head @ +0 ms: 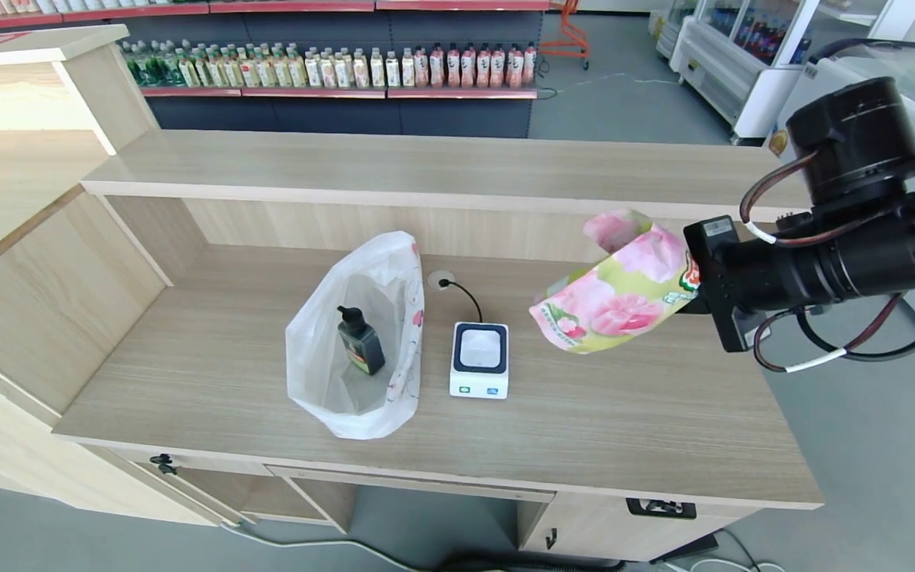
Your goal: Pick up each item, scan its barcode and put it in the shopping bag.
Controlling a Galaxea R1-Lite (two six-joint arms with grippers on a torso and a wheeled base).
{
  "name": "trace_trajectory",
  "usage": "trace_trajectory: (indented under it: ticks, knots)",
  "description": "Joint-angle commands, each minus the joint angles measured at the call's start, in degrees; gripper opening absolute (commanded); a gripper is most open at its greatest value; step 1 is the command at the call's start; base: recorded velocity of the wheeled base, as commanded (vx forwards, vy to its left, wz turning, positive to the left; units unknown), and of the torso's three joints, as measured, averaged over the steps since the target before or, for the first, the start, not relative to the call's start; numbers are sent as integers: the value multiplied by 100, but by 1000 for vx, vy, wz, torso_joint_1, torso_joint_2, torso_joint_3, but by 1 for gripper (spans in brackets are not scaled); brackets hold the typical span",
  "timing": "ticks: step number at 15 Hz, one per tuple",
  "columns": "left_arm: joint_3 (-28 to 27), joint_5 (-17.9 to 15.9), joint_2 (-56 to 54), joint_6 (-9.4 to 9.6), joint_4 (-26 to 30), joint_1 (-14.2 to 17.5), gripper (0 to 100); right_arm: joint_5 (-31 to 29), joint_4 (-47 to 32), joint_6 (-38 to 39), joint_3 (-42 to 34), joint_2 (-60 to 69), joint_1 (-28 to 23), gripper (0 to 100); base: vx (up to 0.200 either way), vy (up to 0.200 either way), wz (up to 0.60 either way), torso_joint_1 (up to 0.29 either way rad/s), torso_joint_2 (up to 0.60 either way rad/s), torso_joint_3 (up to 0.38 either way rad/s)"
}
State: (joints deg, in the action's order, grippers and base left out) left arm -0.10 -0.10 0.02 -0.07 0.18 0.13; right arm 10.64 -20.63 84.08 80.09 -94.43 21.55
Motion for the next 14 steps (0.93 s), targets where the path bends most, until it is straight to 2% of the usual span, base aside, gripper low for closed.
trace_trajectory:
  ticks: [1,6,10,14]
  knots:
    - [1,1,-2,-1,-1,4,100,-1,-20,21,288,-375,-204,0,0,0,0,0,0,0]
    - [1,1,-2,-1,-1,4,100,17,-20,566,358,-1113,-415,0,0,0,0,0,0,0]
    - [1,1,-2,-1,-1,4,100,395,24,768,376,-1658,-380,0,0,0,0,0,0,0]
    - [1,1,-2,7,-1,4,100,430,472,821,622,-2124,-239,0,0,0,0,0,0,0]
